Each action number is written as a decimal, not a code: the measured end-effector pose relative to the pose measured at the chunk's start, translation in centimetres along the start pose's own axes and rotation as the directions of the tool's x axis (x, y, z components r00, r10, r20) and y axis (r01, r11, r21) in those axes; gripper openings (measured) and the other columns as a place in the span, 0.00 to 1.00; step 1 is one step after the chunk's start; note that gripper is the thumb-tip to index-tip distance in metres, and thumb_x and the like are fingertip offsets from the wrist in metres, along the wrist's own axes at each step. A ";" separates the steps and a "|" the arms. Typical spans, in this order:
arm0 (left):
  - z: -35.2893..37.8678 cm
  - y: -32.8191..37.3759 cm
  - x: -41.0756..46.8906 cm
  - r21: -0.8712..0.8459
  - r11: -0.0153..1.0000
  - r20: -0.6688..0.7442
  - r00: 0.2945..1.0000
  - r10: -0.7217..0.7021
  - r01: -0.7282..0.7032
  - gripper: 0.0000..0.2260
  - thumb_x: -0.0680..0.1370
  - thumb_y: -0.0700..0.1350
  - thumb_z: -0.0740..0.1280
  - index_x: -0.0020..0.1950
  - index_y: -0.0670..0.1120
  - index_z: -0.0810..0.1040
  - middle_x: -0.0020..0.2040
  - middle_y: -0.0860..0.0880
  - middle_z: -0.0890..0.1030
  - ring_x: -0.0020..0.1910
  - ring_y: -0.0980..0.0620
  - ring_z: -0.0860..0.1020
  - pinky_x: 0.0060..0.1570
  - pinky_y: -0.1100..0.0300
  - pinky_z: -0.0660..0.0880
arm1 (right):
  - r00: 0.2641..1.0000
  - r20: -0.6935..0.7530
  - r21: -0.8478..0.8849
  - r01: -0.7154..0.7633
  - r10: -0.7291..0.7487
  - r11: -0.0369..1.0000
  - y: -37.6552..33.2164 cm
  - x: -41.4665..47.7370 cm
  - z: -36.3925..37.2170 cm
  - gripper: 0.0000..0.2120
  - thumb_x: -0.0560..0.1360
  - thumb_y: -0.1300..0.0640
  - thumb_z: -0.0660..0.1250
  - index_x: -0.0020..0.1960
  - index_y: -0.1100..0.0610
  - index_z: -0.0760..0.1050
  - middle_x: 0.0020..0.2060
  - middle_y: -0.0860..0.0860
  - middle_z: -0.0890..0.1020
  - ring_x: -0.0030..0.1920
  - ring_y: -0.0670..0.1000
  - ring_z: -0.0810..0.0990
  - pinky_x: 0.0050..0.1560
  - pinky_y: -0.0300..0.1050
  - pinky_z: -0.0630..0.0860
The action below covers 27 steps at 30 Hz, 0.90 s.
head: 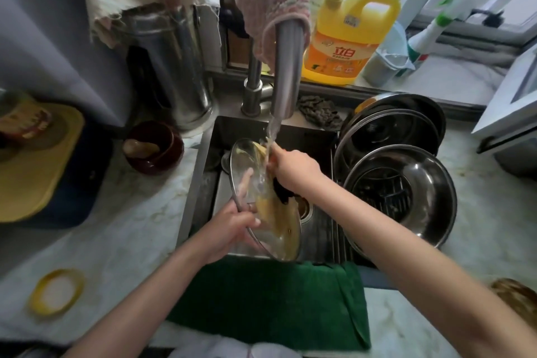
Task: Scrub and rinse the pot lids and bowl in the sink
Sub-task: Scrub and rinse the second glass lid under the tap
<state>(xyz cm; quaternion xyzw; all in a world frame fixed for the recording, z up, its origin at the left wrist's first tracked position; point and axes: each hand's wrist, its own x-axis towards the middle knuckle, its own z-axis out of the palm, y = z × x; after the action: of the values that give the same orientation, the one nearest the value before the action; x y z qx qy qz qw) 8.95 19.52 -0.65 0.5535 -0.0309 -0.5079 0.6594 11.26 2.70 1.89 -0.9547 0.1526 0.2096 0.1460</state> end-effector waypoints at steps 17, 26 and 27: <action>-1.2 0.5 0.6 0.111 0.994 0.009 1.000 0.017 -0.018 0.37 0.72 0.33 0.62 0.71 0.66 0.54 0.59 0.45 0.80 0.57 0.44 0.79 0.55 0.49 0.78 | 0.988 -0.014 -0.028 0.155 -0.155 0.988 1.0 -0.9 0.0 0.20 0.81 0.49 0.54 0.72 0.44 0.58 0.55 0.58 0.71 0.52 0.62 0.76 0.45 0.49 0.70; -1.2 0.8 0.7 0.130 0.992 0.037 0.999 0.007 -0.012 0.40 0.75 0.31 0.61 0.72 0.67 0.50 0.62 0.43 0.77 0.59 0.40 0.78 0.56 0.42 0.76 | 0.983 -0.103 -0.016 0.154 -0.154 0.988 0.4 -0.8 -0.2 0.16 0.77 0.57 0.61 0.64 0.52 0.70 0.64 0.53 0.69 0.50 0.62 0.79 0.45 0.53 0.77; -1.2 0.7 0.7 0.114 0.993 0.040 0.999 0.004 -0.009 0.40 0.75 0.31 0.61 0.71 0.69 0.49 0.62 0.42 0.77 0.58 0.39 0.78 0.54 0.41 0.77 | 0.982 -0.113 0.041 0.158 -0.152 0.987 0.7 -0.3 -0.3 0.15 0.77 0.57 0.61 0.64 0.52 0.71 0.64 0.52 0.70 0.52 0.62 0.79 0.48 0.54 0.77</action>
<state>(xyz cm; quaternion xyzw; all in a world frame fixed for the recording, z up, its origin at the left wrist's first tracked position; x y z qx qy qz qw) 10.48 19.74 -0.95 0.5800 -0.0746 -0.5139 0.6276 10.86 2.05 2.17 -0.9698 0.0909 0.1411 0.1771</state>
